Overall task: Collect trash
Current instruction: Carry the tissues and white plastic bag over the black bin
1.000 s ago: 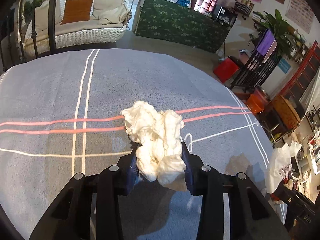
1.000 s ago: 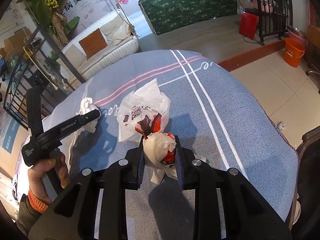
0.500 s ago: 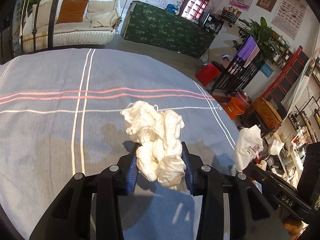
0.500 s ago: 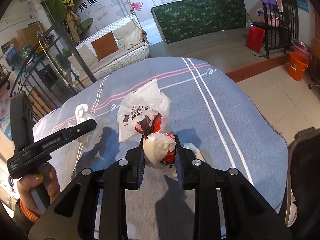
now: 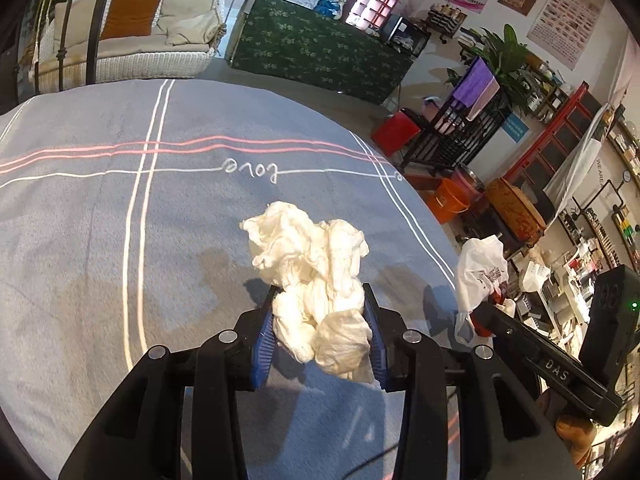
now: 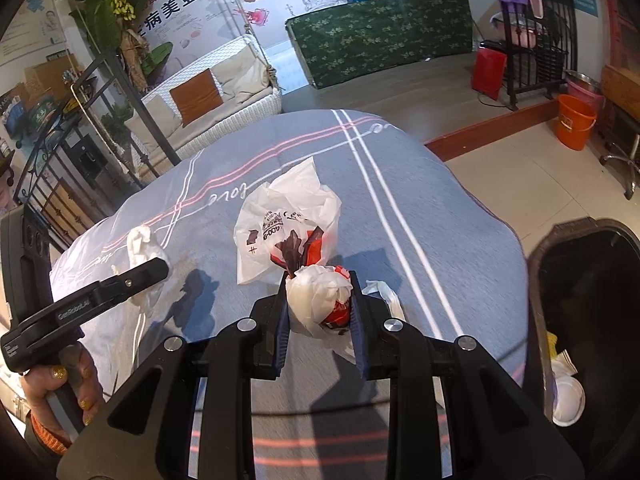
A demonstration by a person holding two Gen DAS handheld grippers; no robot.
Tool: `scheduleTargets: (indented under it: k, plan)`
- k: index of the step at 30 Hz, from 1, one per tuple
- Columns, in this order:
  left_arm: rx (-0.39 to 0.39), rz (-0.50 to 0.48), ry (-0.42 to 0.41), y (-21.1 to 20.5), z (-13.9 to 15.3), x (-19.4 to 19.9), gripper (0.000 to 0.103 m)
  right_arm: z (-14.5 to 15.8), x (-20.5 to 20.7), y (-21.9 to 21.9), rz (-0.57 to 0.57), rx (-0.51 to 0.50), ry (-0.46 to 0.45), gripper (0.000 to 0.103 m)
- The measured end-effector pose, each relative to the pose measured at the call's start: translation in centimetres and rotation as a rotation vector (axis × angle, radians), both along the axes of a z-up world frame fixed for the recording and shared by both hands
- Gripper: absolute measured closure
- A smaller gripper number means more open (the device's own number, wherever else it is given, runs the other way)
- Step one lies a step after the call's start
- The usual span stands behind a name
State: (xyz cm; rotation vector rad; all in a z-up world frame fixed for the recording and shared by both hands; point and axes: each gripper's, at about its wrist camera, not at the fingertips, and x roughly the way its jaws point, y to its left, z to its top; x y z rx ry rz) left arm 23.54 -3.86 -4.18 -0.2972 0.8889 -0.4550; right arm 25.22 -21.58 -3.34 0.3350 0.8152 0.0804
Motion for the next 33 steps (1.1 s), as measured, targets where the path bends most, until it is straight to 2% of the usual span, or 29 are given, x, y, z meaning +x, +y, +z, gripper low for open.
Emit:
scheduleTargets:
  k: [19, 33]
  plan:
    - [-0.024, -0.112, 0.018, -4.4, -0.4, -2.5, 0.064, -1.4, -4.9, -4.4, -0.076, -0.013, 0.048, 0.077]
    - [-0.039, -0.131, 0.033, -5.2, -0.6, -3.5, 0.064, -1.6, -6.8, -6.3, -0.119, 0.008, 0.055, 0.077]
